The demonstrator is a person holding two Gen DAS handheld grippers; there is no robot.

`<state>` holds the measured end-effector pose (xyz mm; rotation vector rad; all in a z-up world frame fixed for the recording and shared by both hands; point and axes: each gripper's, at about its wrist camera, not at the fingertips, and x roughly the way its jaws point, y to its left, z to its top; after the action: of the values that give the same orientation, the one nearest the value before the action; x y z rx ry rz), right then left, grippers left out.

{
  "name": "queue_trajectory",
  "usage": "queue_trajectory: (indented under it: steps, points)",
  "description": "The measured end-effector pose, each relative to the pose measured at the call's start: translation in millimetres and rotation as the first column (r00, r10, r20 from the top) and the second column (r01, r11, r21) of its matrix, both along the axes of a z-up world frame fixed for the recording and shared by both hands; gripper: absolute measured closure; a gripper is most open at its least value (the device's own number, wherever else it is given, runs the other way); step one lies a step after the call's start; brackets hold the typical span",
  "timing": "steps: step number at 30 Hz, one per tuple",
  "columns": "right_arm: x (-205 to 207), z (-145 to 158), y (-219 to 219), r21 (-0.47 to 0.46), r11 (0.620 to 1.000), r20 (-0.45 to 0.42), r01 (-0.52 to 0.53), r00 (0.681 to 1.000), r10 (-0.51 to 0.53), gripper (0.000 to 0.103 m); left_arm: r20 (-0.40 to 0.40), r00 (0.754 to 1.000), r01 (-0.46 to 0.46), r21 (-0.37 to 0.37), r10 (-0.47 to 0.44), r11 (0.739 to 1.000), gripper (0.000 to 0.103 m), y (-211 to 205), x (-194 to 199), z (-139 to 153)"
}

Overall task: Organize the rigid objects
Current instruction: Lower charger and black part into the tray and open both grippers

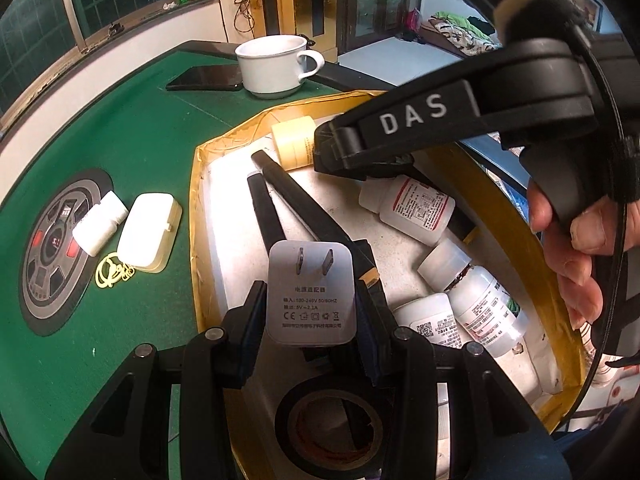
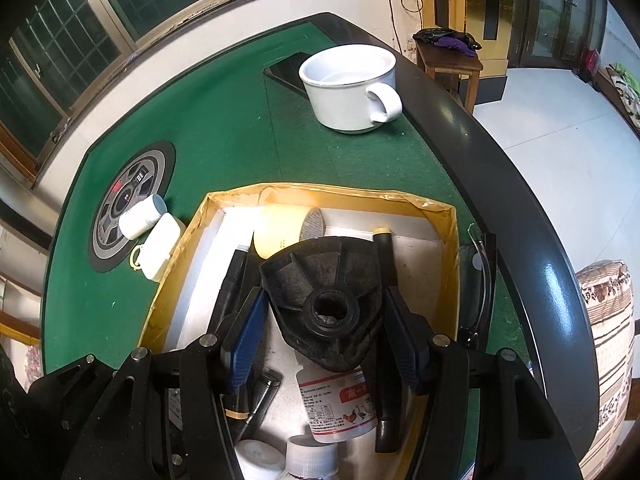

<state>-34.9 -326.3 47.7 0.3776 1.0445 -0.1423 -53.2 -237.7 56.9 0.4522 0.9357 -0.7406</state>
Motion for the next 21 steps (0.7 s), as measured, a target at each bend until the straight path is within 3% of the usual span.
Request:
queue_trajectory:
  steps: [21]
  points:
    - [2,3,7,0.000,1.000,-0.013,-0.009,1.000,0.009,0.049,0.092,0.995,0.031,0.040,-0.035,0.999,0.064,-6,-13,2]
